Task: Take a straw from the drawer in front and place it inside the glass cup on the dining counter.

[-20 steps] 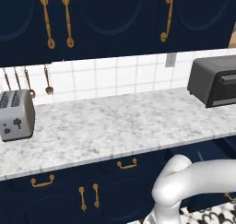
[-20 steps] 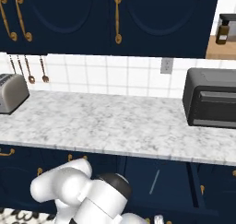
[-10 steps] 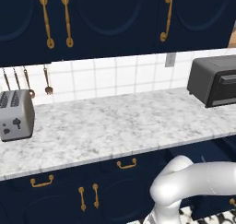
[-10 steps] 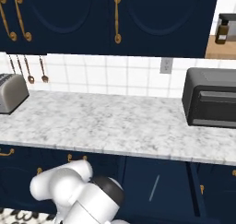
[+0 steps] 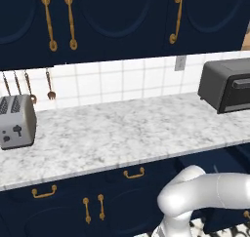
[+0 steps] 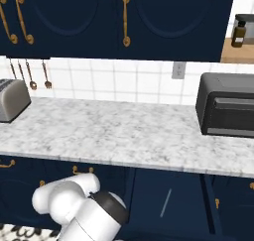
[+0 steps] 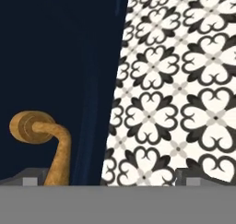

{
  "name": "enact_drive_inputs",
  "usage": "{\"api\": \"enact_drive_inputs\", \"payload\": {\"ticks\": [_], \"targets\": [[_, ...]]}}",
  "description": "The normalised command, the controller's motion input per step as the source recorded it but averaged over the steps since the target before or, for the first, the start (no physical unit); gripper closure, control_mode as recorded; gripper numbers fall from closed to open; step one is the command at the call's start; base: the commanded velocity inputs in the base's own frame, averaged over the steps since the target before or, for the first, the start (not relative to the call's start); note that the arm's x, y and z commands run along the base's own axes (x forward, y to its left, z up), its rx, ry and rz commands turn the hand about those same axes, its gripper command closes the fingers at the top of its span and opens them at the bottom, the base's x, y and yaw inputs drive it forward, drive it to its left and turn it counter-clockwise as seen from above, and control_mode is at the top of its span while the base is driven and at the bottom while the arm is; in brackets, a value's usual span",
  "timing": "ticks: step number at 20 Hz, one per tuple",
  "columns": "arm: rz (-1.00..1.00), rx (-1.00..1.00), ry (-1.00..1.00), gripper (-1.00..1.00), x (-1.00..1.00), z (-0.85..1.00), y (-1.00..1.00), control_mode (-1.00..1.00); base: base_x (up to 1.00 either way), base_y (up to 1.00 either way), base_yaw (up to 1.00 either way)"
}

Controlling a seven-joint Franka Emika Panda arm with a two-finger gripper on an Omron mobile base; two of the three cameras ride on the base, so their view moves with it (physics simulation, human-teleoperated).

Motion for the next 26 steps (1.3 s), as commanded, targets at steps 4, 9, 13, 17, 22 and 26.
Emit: {"api": "enact_drive_inputs", "payload": {"ticks": [4,9,13,17,22,26], "targets": [[-0.01,0.05,0.08,-1.0,0.0,1.0,-0.08,-1.0,0.0,0.0,0.0],[-0.08,-0.05,0.26,-1.0,0.06,1.0,0.02,-1.0,0.0,0.0,0.0],[-0.1,-0.13,0.0,-1.0,0.47,1.0,0.32,-1.0,0.0,0.0,0.0],[-0.16,-0.21,0.16,-1.0,0.99,1.0,0.59,-1.0,0.0,0.0,0.0],[-0.11,-0.07,-0.01,-1.0,0.13,1.0,0.08,-1.0,0.0,0.0,0.0],[-0.09,0.08,-0.15,-1.0,-0.14,1.0,-0.15,-1.0,0.0,0.0,0.0]]}}
